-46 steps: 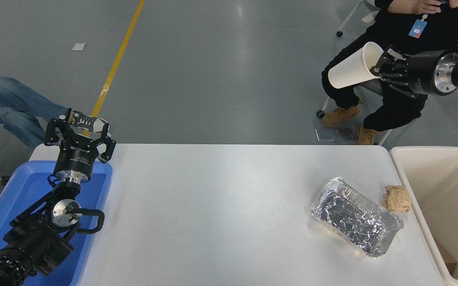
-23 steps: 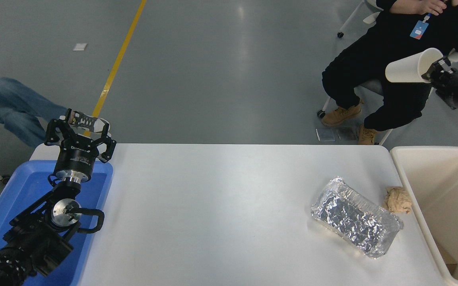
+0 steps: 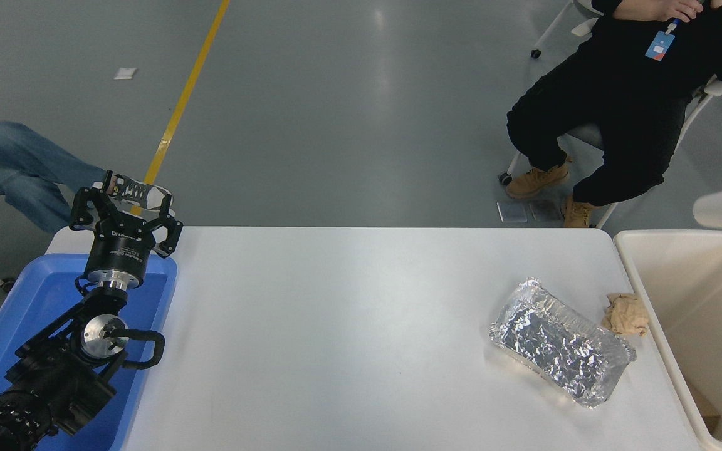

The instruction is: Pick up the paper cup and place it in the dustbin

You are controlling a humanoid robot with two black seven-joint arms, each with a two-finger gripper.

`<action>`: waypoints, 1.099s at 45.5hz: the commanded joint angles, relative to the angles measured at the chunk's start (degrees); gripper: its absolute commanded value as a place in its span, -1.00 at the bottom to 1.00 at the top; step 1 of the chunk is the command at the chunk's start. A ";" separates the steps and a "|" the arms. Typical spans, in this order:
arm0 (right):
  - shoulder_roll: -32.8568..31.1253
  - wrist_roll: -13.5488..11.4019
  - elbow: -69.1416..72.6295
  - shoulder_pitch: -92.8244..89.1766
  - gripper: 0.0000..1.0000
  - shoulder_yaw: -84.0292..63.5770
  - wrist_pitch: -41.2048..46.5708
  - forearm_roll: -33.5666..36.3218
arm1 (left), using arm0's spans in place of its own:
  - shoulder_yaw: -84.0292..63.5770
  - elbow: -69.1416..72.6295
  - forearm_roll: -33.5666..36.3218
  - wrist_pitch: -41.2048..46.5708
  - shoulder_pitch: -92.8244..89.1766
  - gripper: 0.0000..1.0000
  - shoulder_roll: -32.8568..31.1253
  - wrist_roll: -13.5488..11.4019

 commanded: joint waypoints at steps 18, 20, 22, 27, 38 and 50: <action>0.54 -1.08 -0.57 -10.35 -0.28 5.35 -2.50 1.26 | 0.00 0.00 0.01 -0.01 0.00 0.98 0.00 0.00; 0.54 -1.08 -0.57 -10.18 0.17 5.35 -3.03 0.91 | 0.00 0.00 0.01 0.08 0.00 0.98 0.00 0.00; 0.45 -1.08 -0.57 -9.74 0.71 5.35 -4.08 -0.31 | 0.00 0.00 0.01 -0.01 0.00 0.98 0.00 0.00; 0.28 -1.08 -0.39 -7.99 1.00 6.05 -4.79 -5.67 | 0.00 0.00 0.01 -0.01 0.00 0.98 0.00 0.00; -1.13 -1.08 -0.13 2.37 1.00 7.20 -4.52 -22.27 | 0.00 0.00 0.01 -0.01 0.00 0.98 0.00 0.00; 5.28 -1.08 0.49 25.67 1.00 6.67 5.13 -46.72 | 0.00 0.00 0.01 -0.01 0.00 0.98 0.00 0.00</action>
